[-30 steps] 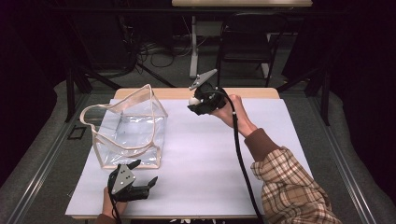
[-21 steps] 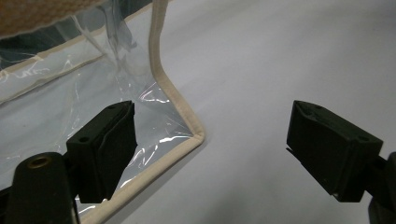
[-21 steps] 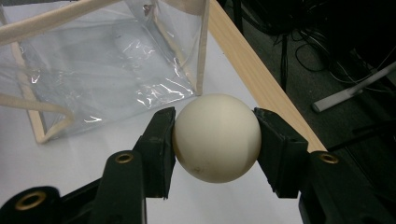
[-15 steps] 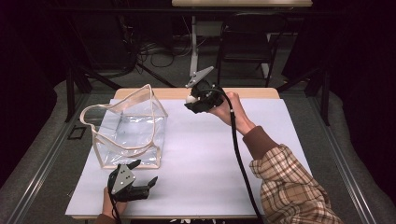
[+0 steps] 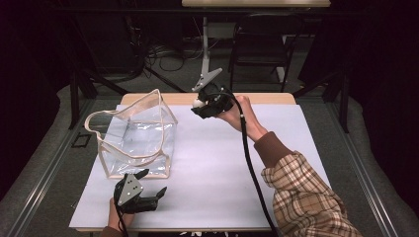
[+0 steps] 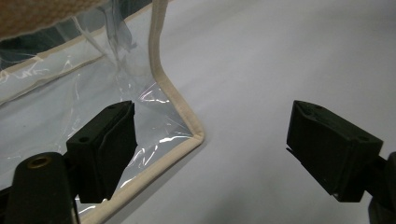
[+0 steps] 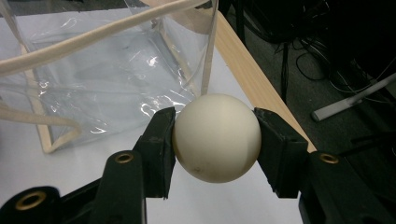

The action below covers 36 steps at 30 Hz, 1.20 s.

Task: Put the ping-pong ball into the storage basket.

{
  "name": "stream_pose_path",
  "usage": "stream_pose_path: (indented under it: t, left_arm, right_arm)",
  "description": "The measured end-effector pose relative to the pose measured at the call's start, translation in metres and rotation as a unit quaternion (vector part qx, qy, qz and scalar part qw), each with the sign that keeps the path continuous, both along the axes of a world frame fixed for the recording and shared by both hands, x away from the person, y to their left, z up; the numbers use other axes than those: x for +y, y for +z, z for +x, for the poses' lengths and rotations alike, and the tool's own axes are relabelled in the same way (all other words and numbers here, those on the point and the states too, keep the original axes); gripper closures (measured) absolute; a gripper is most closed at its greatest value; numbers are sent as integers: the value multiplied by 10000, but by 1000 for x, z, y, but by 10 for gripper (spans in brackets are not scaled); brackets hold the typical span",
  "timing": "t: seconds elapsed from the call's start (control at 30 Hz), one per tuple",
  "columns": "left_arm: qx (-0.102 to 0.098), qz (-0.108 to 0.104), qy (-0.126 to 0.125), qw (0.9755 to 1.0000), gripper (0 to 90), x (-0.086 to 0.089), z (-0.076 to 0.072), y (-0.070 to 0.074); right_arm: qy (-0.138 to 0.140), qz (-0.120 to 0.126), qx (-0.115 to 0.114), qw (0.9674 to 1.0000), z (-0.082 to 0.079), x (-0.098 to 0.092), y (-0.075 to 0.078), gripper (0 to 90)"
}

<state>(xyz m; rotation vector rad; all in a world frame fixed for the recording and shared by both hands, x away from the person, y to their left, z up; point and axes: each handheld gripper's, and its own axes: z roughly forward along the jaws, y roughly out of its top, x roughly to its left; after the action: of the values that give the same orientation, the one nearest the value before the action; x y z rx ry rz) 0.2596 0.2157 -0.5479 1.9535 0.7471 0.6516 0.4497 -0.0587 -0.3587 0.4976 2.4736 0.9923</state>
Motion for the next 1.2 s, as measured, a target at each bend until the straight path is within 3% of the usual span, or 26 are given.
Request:
stream_pose_path:
  t: [1.2]
  left_arm:
    - [2, -9, 3, 10000, 161, 0, 0, 0]
  right_arm:
    - [257, 51, -62, 9996, -7, 24, 10, 505]
